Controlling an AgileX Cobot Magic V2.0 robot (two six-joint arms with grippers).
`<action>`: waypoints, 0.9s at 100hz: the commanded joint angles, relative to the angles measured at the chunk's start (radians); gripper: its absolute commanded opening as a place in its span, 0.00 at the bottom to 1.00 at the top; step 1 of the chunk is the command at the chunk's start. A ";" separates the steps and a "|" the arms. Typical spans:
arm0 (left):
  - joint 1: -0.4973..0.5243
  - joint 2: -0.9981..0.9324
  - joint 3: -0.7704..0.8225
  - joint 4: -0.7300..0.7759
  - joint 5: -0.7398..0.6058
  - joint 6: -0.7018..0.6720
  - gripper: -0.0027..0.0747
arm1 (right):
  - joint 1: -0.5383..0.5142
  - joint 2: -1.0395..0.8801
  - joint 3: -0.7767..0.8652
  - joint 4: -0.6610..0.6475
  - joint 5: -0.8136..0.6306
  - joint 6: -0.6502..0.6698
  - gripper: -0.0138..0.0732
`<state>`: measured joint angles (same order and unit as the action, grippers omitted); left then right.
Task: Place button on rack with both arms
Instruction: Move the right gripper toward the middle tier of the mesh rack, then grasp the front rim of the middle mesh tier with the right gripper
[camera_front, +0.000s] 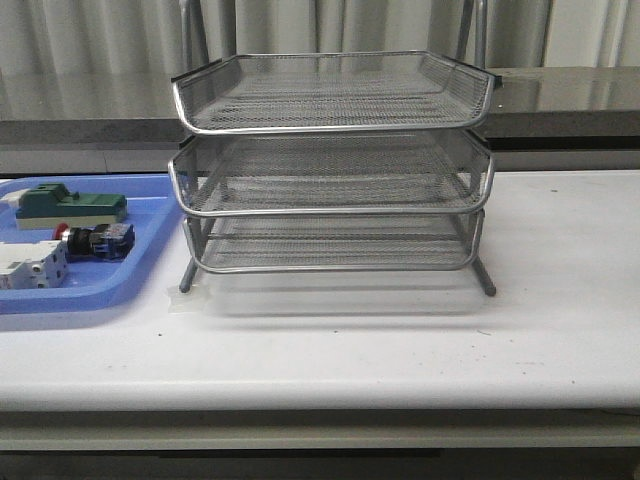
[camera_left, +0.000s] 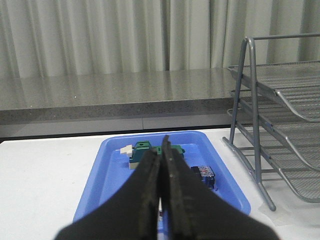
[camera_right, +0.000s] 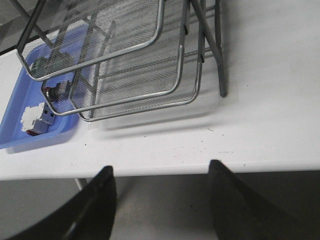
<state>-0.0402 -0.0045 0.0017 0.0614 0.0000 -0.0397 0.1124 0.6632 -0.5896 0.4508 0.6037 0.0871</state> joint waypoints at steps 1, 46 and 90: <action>0.001 -0.031 0.043 -0.003 -0.078 -0.010 0.01 | -0.008 0.069 -0.037 0.057 -0.106 -0.010 0.65; 0.001 -0.031 0.043 -0.003 -0.078 -0.010 0.01 | 0.051 0.443 -0.038 0.520 -0.296 -0.408 0.65; 0.001 -0.031 0.043 -0.003 -0.078 -0.010 0.01 | 0.051 0.713 -0.123 1.149 -0.231 -1.015 0.65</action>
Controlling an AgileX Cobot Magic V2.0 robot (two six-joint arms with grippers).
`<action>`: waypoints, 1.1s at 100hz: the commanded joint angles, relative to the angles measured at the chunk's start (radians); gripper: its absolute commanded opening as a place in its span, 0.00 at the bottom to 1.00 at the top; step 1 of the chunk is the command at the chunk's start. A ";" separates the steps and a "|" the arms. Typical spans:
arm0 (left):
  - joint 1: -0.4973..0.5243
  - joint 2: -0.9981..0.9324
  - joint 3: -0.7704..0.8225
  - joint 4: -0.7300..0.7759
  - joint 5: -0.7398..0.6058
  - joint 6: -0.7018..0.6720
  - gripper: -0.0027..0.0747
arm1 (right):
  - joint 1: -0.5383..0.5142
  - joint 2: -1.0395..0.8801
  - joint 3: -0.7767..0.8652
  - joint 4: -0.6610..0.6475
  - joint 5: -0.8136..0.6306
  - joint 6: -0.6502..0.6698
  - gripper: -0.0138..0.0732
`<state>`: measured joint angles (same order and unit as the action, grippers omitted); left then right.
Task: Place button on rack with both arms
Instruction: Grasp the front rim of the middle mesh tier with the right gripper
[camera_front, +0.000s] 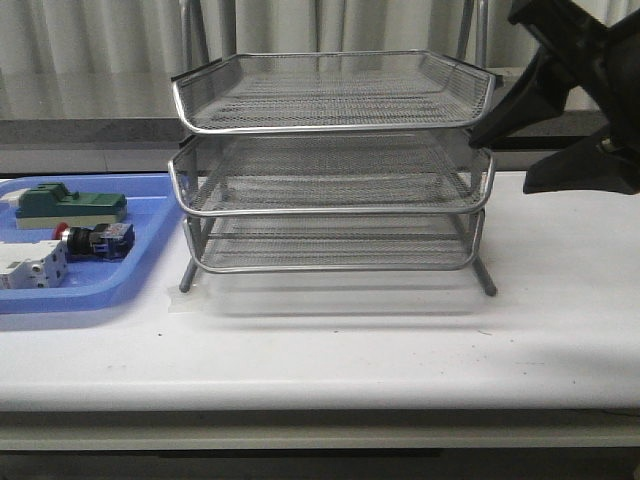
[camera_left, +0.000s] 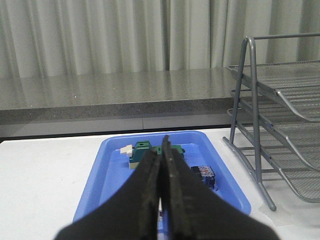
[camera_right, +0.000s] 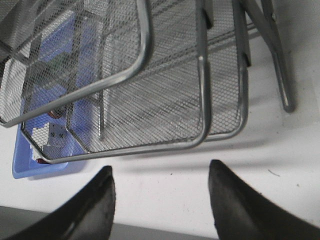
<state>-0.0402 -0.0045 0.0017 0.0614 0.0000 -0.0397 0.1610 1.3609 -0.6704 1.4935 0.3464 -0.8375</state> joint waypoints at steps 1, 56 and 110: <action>0.001 -0.031 0.043 -0.003 -0.078 -0.010 0.01 | 0.002 0.023 -0.045 0.109 0.027 -0.094 0.65; 0.001 -0.031 0.043 -0.003 -0.078 -0.010 0.01 | 0.002 0.204 -0.174 0.118 0.048 -0.103 0.65; 0.001 -0.031 0.043 -0.003 -0.078 -0.010 0.01 | 0.002 0.272 -0.208 0.125 0.064 -0.105 0.28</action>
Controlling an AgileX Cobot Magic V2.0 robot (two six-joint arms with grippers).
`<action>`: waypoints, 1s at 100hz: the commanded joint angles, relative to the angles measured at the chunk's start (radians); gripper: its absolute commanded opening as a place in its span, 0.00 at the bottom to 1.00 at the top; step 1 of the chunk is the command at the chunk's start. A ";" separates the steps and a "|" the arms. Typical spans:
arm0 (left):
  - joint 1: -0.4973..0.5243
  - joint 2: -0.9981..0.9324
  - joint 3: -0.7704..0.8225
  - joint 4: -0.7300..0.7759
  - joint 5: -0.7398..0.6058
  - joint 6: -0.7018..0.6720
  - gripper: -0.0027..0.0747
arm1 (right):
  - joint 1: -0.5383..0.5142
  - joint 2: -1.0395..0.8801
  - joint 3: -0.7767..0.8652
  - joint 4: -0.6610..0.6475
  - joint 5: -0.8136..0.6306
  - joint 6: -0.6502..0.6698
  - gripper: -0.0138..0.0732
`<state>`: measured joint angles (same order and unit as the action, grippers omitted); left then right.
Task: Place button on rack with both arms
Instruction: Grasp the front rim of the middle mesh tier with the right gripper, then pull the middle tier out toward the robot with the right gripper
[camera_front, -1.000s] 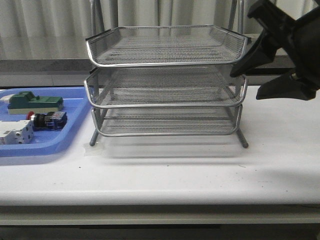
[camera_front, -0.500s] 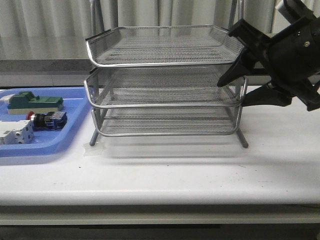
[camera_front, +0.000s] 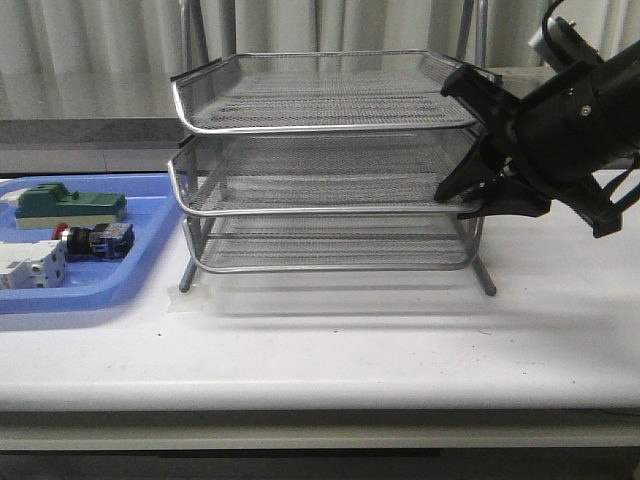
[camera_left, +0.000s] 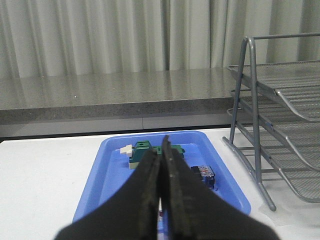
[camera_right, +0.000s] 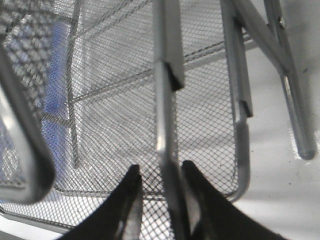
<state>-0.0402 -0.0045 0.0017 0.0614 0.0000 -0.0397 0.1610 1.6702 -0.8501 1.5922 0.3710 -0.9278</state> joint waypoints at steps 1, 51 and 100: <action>0.001 -0.031 0.043 -0.003 -0.078 -0.010 0.01 | 0.002 -0.037 -0.028 0.027 0.040 -0.015 0.26; 0.001 -0.031 0.043 -0.003 -0.078 -0.010 0.01 | 0.007 -0.059 0.035 -0.029 0.062 -0.015 0.09; 0.001 -0.031 0.043 -0.003 -0.078 -0.010 0.01 | 0.007 -0.295 0.306 -0.038 0.059 -0.034 0.09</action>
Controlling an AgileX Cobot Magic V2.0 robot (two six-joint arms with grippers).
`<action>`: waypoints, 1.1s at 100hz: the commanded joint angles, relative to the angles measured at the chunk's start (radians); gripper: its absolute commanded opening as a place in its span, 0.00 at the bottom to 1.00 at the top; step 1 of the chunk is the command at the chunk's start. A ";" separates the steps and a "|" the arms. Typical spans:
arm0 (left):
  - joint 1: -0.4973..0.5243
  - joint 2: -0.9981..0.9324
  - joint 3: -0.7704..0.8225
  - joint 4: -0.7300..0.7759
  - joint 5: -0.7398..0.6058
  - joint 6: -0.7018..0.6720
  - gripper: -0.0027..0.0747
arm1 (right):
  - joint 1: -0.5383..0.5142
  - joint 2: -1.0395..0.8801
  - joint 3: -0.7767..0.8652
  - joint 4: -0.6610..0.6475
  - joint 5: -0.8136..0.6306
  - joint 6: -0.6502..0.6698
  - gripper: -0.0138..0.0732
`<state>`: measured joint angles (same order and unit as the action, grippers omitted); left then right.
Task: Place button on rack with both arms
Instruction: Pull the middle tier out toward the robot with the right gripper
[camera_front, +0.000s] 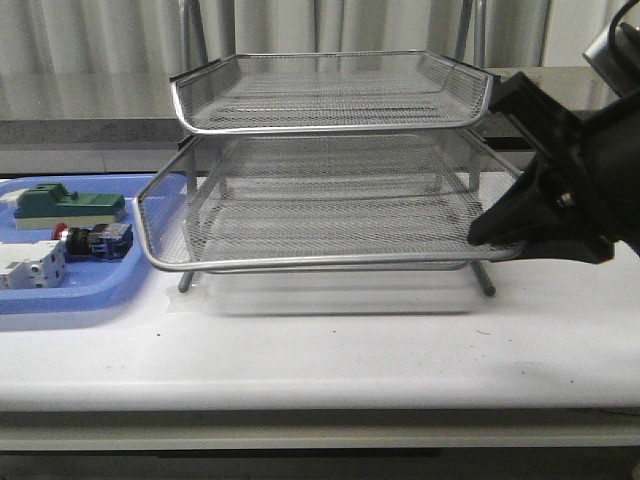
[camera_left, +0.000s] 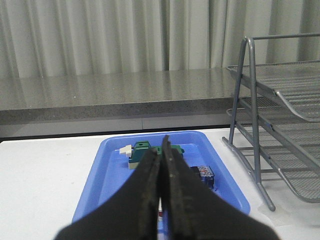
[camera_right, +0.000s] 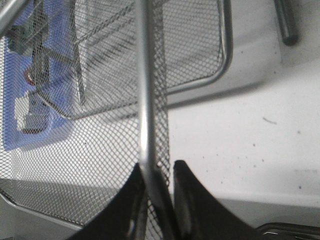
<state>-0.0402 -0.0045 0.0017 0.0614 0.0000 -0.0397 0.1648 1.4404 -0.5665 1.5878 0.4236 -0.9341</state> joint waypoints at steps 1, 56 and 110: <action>0.001 -0.031 0.043 -0.003 -0.078 -0.010 0.01 | 0.003 -0.069 0.025 -0.033 0.007 -0.028 0.09; 0.001 -0.031 0.043 -0.003 -0.078 -0.010 0.01 | 0.003 -0.164 0.078 -0.040 0.065 -0.043 0.65; 0.001 -0.031 0.043 -0.003 -0.078 -0.010 0.01 | -0.090 -0.433 -0.027 -0.681 0.170 0.362 0.67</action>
<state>-0.0402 -0.0045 0.0017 0.0614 0.0000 -0.0397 0.1151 1.0586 -0.5186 1.0968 0.5171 -0.7321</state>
